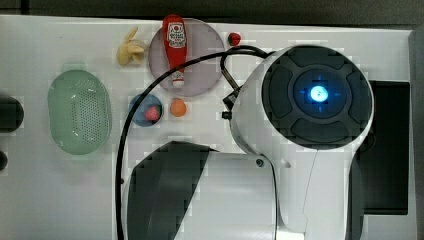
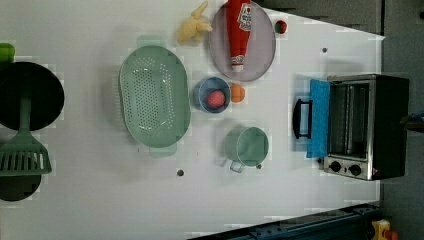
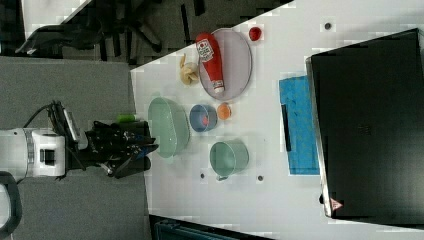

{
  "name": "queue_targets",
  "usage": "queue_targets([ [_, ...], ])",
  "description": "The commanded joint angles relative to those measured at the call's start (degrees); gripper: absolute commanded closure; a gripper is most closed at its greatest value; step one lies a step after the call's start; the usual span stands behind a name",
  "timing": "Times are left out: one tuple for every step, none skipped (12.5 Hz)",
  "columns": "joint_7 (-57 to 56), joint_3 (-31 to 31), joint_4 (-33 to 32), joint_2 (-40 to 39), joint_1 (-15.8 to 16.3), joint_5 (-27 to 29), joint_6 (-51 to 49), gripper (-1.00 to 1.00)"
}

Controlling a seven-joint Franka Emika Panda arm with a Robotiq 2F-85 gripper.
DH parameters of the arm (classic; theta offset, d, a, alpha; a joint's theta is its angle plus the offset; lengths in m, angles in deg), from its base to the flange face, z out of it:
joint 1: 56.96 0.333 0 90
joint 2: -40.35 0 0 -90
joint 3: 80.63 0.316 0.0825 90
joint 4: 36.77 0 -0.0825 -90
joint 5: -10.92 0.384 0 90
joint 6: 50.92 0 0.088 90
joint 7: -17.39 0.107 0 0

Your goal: Flap open oven.

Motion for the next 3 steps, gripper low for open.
queue_targets([
  [3.02, -0.01, 0.91, 0.49, 0.44, 0.09, 0.4, 0.65],
  [3.03, -0.01, 0.92, 0.41, 0.44, 0.09, 0.4, 0.65],
  [3.03, 0.0, 0.92, 0.36, 0.44, 0.09, 0.4, 0.65],
])
